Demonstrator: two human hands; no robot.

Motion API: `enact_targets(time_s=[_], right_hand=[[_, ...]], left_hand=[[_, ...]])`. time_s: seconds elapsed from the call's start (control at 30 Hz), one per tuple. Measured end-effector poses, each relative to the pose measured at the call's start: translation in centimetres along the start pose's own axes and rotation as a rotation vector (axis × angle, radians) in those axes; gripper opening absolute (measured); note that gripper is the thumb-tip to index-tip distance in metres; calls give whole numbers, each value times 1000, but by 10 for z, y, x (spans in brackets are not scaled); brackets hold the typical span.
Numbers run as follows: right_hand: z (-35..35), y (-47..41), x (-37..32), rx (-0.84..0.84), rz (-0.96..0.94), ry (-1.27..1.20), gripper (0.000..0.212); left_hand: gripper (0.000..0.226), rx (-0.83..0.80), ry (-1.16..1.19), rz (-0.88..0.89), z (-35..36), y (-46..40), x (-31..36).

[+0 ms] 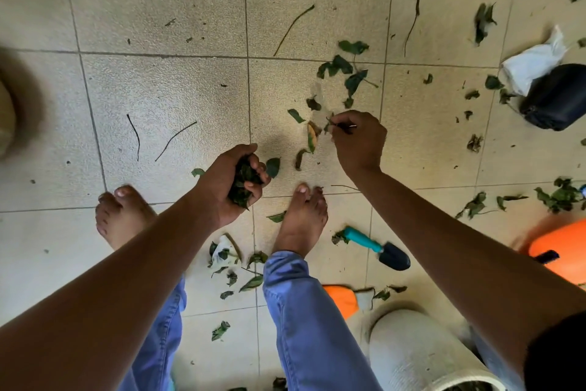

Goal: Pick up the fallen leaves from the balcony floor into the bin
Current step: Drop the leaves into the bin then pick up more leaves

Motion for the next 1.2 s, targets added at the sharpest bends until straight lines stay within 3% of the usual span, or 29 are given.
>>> enact_targets(time_s=[0.13, 0.23, 0.37, 0.47, 0.57, 0.77, 0.9, 1.0, 1.1, 1.2], right_hand=[[-27, 46, -66, -145, 38, -443, 11], [-36, 79, -109, -223, -30, -524, 14], [-19, 102, -129, -242, -249, -319, 17], [-4, 107, -132, -216, -394, 14, 14], [3, 108, -135, -179, -421, 224, 7], [17, 112, -138, -146, -579, 282, 11], [4, 105, -130, -234, -532, 65, 10], [-16, 77, -102, -161, -402, -118, 13], [-13, 33, -45, -61, -283, 76, 16], [5, -7, 10, -138, -142, 272, 29]], left_hand=[[38, 4, 8, 39, 15, 0, 6], [36, 14, 14, 75, 23, -5, 8], [26, -26, -28, 86, 33, -4, 6], [44, -31, -70, 78, 36, -1, 3], [53, -28, -106, 96, 34, -3, 3], [38, -102, -56, 41, 36, -2, -1], [37, -79, -92, 90, 40, -6, 4], [33, -29, -79, 72, 46, -10, 7], [41, 0, -105, 76, 48, -15, 12], [43, 7, -116, 80, 48, -18, 15]])
Point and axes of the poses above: each hand's wrist, its own y-axis away from the middle knuckle, its own z-axis out of the palm, x = y × z, the point moved 7 cm from there along -y, towards the middle knuckle
